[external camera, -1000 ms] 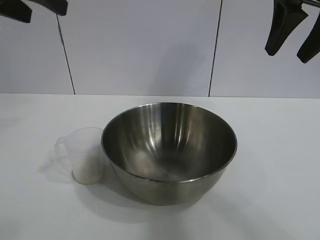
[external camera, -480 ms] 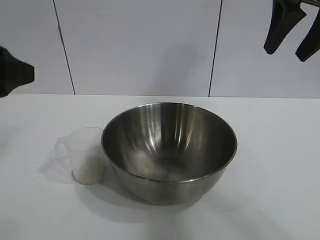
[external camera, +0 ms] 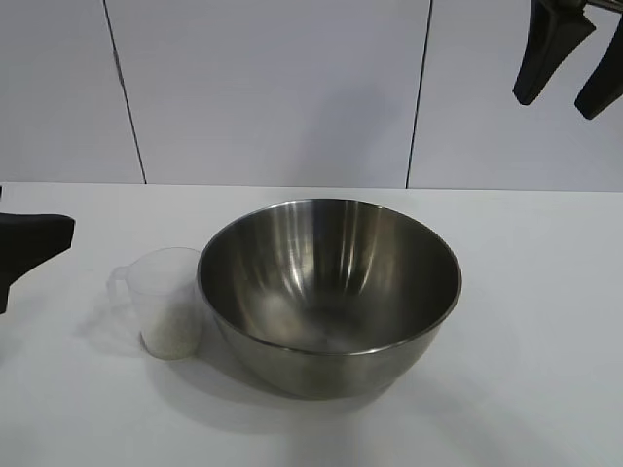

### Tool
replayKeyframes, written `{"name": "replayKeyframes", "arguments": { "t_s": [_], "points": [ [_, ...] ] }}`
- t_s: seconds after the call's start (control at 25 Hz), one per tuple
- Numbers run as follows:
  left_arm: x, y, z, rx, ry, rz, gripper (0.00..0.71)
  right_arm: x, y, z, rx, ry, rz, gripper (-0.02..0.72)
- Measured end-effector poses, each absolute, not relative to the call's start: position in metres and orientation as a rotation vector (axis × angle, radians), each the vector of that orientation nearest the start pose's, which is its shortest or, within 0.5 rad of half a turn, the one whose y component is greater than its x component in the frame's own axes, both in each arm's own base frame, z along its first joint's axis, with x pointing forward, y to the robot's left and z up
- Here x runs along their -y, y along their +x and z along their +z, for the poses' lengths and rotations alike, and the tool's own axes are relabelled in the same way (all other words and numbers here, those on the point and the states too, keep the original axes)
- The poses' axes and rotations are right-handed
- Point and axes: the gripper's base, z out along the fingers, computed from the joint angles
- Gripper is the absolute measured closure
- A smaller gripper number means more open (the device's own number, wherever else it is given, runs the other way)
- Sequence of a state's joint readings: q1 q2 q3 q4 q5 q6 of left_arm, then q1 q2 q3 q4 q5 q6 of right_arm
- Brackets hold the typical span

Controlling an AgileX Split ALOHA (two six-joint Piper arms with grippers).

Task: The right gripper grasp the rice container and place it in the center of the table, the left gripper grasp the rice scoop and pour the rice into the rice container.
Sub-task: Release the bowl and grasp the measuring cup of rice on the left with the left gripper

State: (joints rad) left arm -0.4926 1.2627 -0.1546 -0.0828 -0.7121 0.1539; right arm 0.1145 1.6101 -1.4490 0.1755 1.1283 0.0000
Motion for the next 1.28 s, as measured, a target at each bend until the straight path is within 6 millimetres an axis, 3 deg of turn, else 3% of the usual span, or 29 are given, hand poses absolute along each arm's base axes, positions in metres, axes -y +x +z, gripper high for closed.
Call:
{"name": "replayKeyframes", "arguments": {
  "t_s": [0.24, 0.6, 0.88, 1.28],
  "points": [
    [0.087, 0.176, 0.149, -1.919, 0.447, -0.233, 0.213, -0.052, 0.33, 0.323, -2.769, -0.095, 0.269, 0.313],
    [0.091, 0.189, 0.117, -1.929, 0.329, -0.281, 0.213, -0.052, 0.33, 0.323, -2.769, -0.095, 0.269, 0.313],
    [0.09, 0.189, 0.091, -2.023, 0.333, -0.262, 0.213, -0.052, 0.33, 0.323, -2.769, -0.095, 0.269, 0.313],
    [0.086, 0.191, 0.087, -2.041, 0.263, -0.225, 0.213, -0.052, 0.332, 0.324, -2.75, -0.092, 0.268, 0.313]
  ]
}}
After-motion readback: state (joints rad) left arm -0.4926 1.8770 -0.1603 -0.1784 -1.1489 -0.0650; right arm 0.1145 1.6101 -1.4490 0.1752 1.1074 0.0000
